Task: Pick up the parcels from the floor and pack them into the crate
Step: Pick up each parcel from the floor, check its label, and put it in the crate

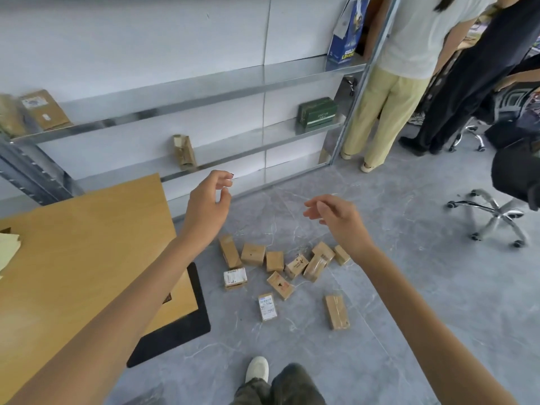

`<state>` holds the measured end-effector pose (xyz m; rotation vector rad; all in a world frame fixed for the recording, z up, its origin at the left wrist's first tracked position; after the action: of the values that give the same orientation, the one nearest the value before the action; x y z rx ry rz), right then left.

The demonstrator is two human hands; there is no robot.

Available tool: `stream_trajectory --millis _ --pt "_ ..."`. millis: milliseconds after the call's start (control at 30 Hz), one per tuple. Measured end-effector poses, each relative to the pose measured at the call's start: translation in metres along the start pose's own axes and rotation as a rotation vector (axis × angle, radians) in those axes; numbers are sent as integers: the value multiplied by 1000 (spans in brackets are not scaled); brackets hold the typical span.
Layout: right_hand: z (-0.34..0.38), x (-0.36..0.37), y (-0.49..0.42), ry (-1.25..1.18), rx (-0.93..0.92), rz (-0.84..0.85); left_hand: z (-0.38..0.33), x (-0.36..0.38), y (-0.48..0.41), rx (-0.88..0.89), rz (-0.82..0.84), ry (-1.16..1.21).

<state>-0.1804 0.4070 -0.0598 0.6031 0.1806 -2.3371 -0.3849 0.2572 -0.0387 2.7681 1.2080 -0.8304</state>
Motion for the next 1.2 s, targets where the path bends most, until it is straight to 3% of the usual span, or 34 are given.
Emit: stream_trajectory --millis 300,533,700,967,1200 --pt "-64 30 -135 -28 120 126 77 63 -100 -149 -14 -19" --pt "-156 116 -231 30 233 313 203 124 -153 -416 -42 1" --pt "-278 259 -279 238 315 551 357 183 -164 -657 -84 9" --pt "-545 492 -328 358 471 755 687 309 -121 -884 15 -113" --pt "-706 600 -338 470 496 882 880 392 -87 -1103 135 -135"
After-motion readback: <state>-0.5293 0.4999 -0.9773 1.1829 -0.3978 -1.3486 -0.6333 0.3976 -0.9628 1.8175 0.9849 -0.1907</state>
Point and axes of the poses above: each hand's wrist, its own y-axis away from the middle knuckle, its own x-axis out of the palm, z = x × y, the point moved 7 cm from there along -y, towards the middle knuckle, and after that the axes turned 6 degrees about y, right-handed, at the moved point
